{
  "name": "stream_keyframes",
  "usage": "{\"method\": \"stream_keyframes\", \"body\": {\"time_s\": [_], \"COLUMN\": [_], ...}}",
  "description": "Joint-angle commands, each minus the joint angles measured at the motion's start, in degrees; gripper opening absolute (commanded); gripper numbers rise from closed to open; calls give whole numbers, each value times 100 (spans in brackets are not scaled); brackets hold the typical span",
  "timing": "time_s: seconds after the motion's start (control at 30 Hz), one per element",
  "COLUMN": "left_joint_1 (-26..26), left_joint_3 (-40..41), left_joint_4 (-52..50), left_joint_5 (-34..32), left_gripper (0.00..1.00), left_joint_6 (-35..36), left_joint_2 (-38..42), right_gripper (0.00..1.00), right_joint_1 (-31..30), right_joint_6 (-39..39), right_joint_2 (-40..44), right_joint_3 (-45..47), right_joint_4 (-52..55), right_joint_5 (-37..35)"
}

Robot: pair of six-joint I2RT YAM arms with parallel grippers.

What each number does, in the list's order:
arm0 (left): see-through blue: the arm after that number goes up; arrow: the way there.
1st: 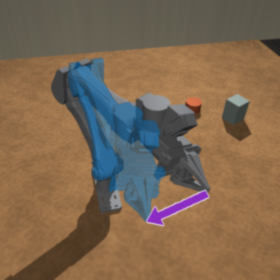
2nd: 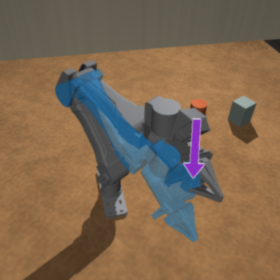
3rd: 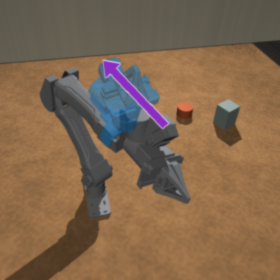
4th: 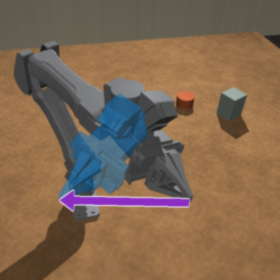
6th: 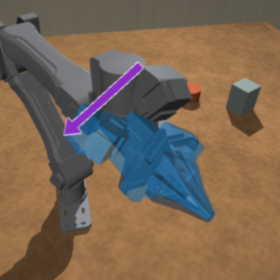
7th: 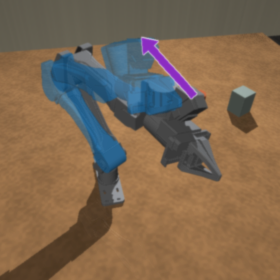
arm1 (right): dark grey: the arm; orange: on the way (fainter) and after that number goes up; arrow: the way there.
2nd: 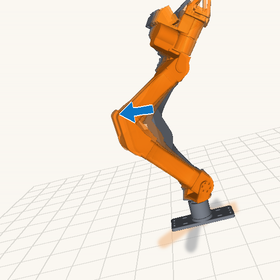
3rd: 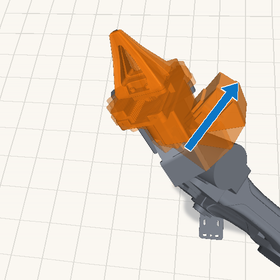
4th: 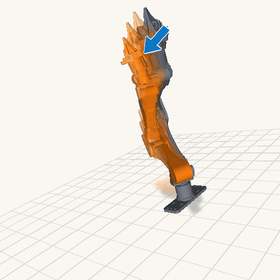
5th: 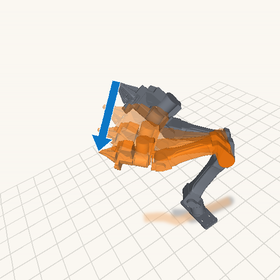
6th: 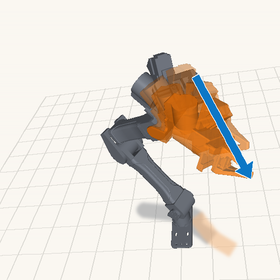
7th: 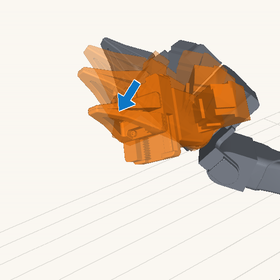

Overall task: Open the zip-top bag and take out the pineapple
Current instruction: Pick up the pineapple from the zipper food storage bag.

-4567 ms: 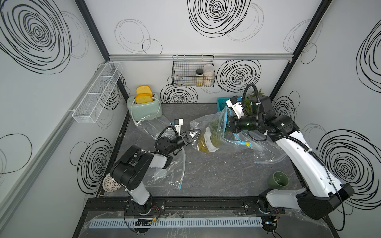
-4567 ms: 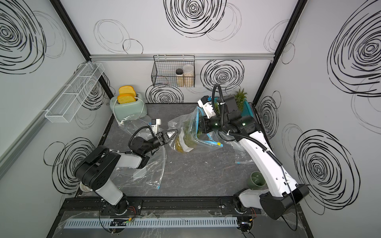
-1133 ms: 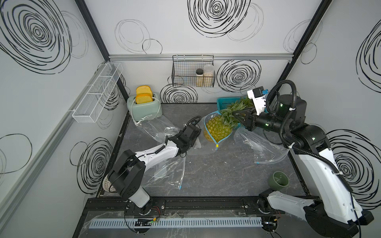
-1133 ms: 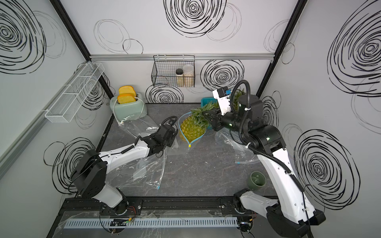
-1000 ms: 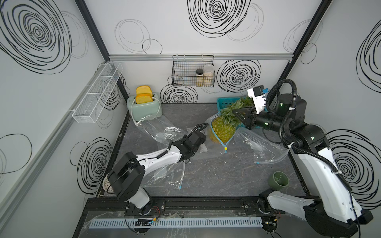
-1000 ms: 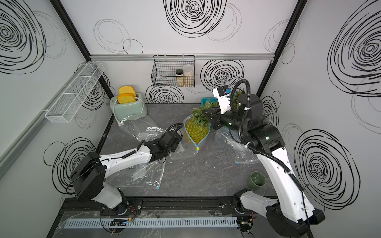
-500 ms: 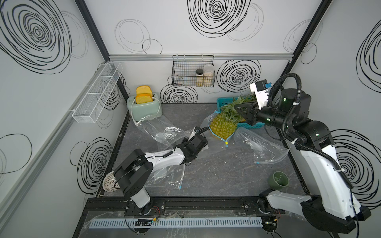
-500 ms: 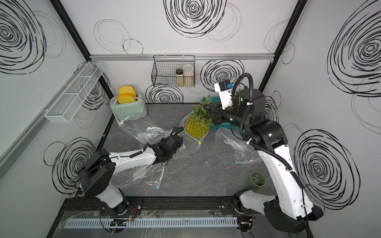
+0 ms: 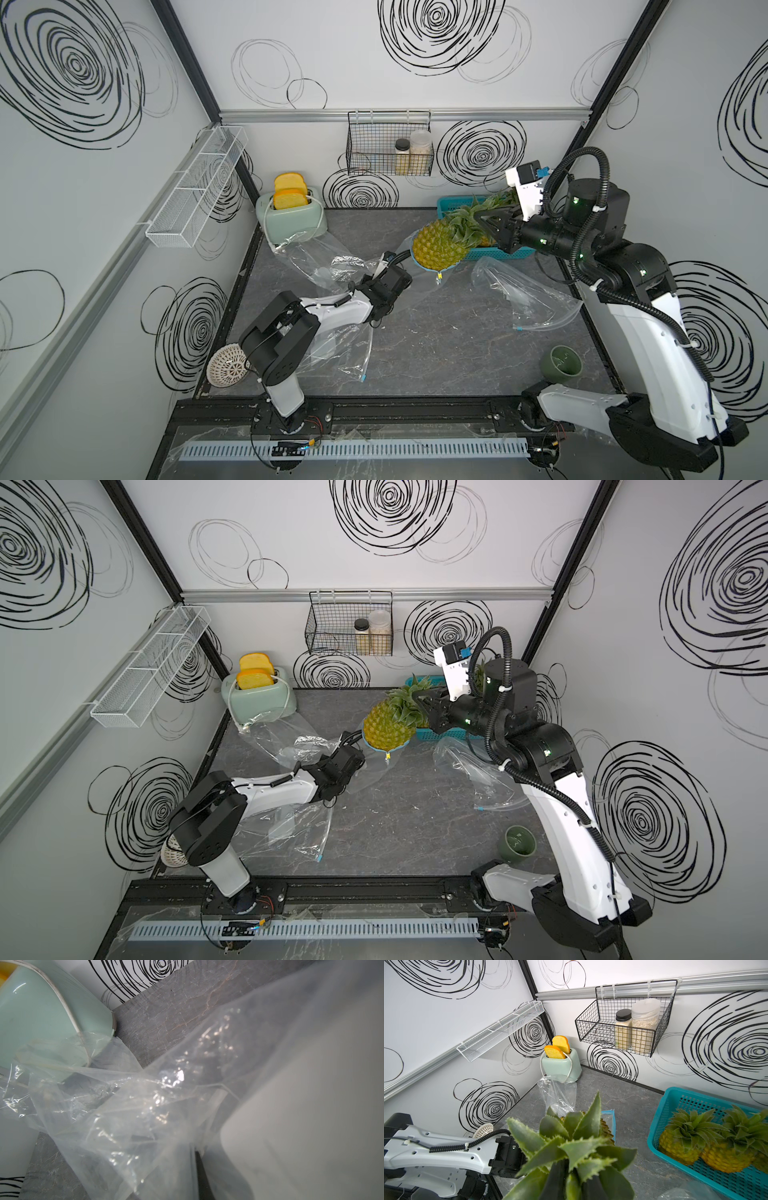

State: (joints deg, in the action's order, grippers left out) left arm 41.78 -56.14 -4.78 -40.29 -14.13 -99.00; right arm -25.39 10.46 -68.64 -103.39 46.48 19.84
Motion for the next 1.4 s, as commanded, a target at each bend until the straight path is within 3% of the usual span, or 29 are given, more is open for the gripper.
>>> {"method": "stream_keyframes", "body": {"time_s": [0.0,0.1,0.23,0.47,0.8,1.17,1.37], "left_joint_1": [-103,148,885,1386,1448,1464,1450], "left_joint_3": [-79,-82,170,176,113,-207,-344], "left_joint_4": [-634,-945,-1178,-1367,-1393,-1280,-1658], "left_joint_5": [84,576,1354,2040,2516,3614,3706], "left_gripper": [0,0,0,0,0,0,0], "left_joint_6": [59,-60,-492,-780,-663,-54,235], "left_joint_2": [-144,72,542,369,272,961,1323], "right_gripper": [0,0,0,0,0,0,0], "right_joint_1": [34,42,58,87,178,179,185], "right_joint_6": [-49,-8,73,28,-31,274,241], "right_joint_2": [348,400,313,-119,-591,-662,-842], "right_joint_3": [-170,62,188,-28,-355,494,600], "right_joint_4": [-1048,-1229,-1532,-1922,-2207,-2879,-2951], "right_joint_5": [-48,-95,-107,-197,-270,-34,10]}}
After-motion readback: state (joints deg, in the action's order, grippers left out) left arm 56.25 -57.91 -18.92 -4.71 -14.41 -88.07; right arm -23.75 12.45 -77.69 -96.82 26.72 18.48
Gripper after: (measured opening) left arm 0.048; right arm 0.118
